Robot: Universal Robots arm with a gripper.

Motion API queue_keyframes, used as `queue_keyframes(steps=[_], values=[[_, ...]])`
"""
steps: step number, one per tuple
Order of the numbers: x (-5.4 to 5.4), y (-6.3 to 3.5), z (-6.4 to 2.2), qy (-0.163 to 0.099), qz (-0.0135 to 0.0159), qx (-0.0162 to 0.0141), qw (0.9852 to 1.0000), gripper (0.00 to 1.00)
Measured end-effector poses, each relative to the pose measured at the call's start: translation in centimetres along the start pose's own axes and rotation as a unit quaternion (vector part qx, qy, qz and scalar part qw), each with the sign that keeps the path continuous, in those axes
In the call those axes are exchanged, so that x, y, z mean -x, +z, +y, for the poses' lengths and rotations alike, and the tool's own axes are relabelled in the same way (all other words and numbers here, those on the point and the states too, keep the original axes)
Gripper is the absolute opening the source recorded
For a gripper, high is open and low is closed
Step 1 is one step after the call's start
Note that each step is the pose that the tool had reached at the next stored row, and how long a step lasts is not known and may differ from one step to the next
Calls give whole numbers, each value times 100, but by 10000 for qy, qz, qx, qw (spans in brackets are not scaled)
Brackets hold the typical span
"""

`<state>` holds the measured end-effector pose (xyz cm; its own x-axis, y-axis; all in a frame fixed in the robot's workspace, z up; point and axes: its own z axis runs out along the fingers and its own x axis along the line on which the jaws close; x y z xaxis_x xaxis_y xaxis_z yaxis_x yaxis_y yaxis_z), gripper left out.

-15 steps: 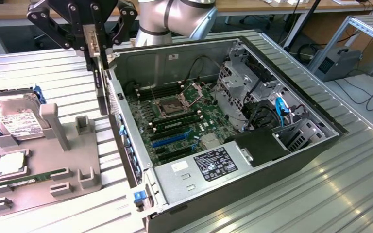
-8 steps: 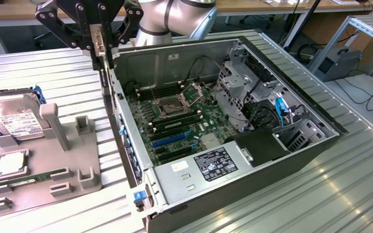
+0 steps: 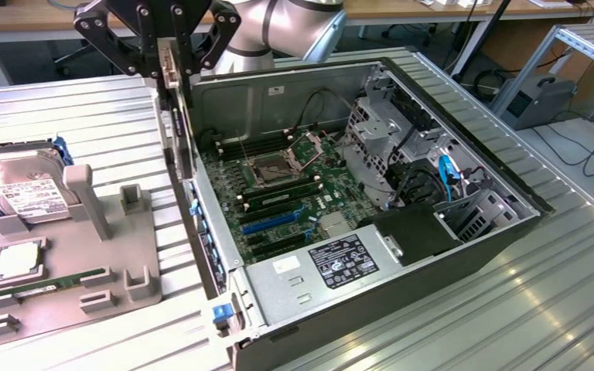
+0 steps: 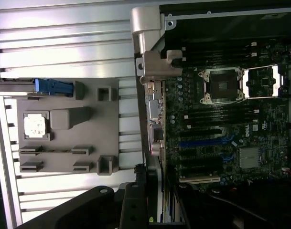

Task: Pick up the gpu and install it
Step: 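Pick up the gpu and move the gpu toward the slot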

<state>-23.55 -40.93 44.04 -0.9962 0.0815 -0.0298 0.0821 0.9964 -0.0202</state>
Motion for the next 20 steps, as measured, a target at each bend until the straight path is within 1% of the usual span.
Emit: queue_keyframes(steps=[20], values=[[212, 6, 17, 0, 0, 0, 10000, 27]])
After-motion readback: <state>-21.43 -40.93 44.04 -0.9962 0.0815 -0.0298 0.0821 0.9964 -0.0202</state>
